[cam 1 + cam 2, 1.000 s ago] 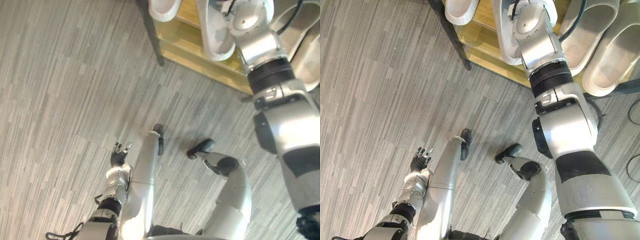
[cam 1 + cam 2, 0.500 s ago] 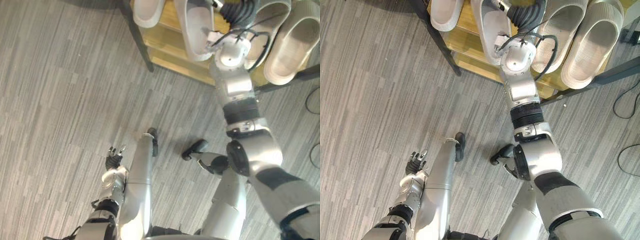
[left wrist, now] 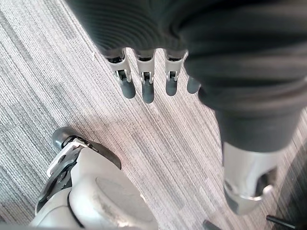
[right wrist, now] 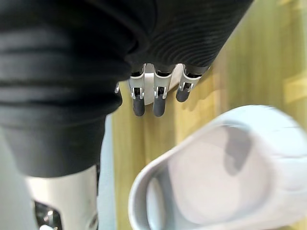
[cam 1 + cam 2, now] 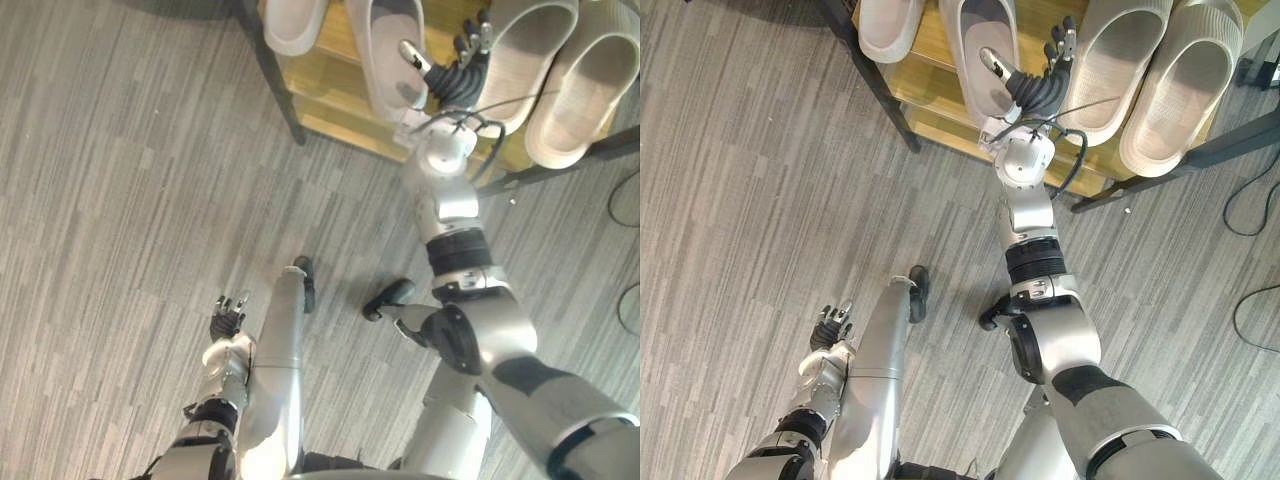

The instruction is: Organize the slippers on the shoe rack

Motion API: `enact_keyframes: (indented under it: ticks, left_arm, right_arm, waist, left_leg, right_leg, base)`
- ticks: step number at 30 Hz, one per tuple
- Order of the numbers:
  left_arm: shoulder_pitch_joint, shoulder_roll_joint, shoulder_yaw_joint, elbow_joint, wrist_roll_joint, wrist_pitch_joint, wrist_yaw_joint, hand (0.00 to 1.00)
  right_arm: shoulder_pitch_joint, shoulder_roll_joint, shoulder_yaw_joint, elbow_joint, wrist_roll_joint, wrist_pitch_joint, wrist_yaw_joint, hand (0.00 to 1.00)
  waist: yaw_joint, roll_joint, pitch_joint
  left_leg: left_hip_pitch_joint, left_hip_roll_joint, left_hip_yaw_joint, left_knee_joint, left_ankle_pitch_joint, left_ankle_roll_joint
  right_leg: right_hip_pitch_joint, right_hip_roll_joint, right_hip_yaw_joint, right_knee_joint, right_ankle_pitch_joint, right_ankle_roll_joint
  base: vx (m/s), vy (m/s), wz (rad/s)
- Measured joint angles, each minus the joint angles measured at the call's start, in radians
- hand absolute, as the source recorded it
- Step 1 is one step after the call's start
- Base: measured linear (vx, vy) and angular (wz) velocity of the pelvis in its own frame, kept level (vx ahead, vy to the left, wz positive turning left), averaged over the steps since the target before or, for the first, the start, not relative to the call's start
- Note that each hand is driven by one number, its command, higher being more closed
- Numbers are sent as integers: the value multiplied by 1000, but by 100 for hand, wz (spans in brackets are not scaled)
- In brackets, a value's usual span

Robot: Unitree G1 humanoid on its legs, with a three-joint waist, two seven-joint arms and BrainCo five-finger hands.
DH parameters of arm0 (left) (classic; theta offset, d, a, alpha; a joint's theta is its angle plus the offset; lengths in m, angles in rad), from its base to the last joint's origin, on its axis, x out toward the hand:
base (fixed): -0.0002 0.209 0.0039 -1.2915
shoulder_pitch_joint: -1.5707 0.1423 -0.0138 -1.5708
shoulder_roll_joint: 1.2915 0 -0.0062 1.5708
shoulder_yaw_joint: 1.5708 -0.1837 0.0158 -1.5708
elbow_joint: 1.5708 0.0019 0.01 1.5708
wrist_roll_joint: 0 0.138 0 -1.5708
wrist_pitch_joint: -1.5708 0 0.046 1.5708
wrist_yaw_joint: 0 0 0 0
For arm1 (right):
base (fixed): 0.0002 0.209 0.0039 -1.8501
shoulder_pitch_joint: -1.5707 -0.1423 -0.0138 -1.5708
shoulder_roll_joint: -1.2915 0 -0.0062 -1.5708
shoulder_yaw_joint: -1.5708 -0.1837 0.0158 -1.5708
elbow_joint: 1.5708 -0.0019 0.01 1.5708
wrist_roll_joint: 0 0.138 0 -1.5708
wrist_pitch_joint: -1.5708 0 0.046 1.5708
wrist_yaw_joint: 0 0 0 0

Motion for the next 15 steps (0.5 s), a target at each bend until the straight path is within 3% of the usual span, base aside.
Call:
enact_keyframes:
  ticks: [15]
  left_arm:
    - [-1, -13, 76, 11, 0, 8, 0, 0]
  right_arm:
    - [9, 33, 1, 16, 80, -21, 51, 0]
  waist:
    - [1, -6, -9]
  left_leg:
    - [-18, 5, -11, 18, -8, -4]
  right_leg:
    - [-9, 10, -2, 5, 0, 0]
  base:
    - [-10, 61, -1]
